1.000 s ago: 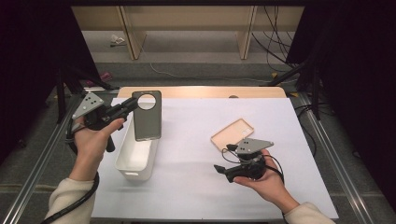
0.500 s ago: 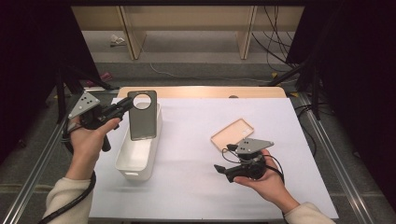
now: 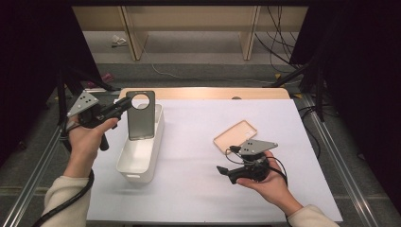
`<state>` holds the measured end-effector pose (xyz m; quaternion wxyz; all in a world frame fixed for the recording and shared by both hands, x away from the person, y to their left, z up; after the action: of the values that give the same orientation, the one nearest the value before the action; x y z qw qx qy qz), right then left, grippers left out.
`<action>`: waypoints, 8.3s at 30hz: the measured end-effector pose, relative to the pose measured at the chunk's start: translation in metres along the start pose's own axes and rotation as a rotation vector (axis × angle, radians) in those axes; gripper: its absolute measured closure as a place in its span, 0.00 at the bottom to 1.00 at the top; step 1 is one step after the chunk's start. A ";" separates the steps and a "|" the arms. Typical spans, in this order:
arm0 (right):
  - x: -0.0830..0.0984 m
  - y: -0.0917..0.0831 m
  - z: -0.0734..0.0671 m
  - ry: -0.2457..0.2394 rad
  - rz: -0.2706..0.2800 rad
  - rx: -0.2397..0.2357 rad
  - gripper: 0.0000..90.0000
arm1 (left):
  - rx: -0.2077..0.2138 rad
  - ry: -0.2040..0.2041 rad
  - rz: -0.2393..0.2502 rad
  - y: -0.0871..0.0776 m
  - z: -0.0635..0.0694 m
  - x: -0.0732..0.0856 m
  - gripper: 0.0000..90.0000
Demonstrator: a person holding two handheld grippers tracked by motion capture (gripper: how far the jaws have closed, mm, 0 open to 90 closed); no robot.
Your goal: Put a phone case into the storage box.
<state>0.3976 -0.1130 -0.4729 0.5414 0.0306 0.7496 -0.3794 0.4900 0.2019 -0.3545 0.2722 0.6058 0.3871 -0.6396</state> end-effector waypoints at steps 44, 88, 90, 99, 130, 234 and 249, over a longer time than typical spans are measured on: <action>-0.001 -0.001 0.001 0.013 0.009 -0.006 0.19 | -0.020 0.010 -0.019 0.044 -0.037 -0.001 0.91; 0.000 0.000 0.001 0.014 0.005 -0.009 0.19 | -0.031 -0.019 -0.073 0.077 -0.057 0.015 0.91; 0.000 0.000 0.001 0.014 0.004 -0.009 0.19 | -0.030 -0.021 -0.074 0.078 -0.057 0.016 0.91; 0.000 0.000 0.001 0.013 0.004 -0.008 0.19 | -0.025 -0.018 -0.080 0.083 -0.056 0.019 0.91; 0.000 0.000 0.001 0.010 0.002 -0.009 0.19 | -0.021 -0.018 -0.120 0.096 -0.059 0.040 0.91; 0.000 0.000 0.000 0.007 0.003 -0.013 0.19 | -0.141 0.027 -0.324 0.110 -0.080 0.089 0.84; 0.000 0.000 0.000 0.008 0.007 -0.013 0.18 | -0.162 0.016 -0.350 0.116 -0.078 0.092 0.65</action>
<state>0.3975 -0.1130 -0.4725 0.5397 0.0311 0.7541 -0.3728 0.6180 0.2130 -0.4618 0.2015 0.5103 0.5390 -0.6391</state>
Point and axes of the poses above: each handheld gripper's, and its own axes: y roughly forward along the jaws, x roughly out of its underside, z roughly to its right, the point moved 10 cm from there along y, roughly forward along the jaws, and after that the axes turned 7 degrees about y, right-handed, at the moved point
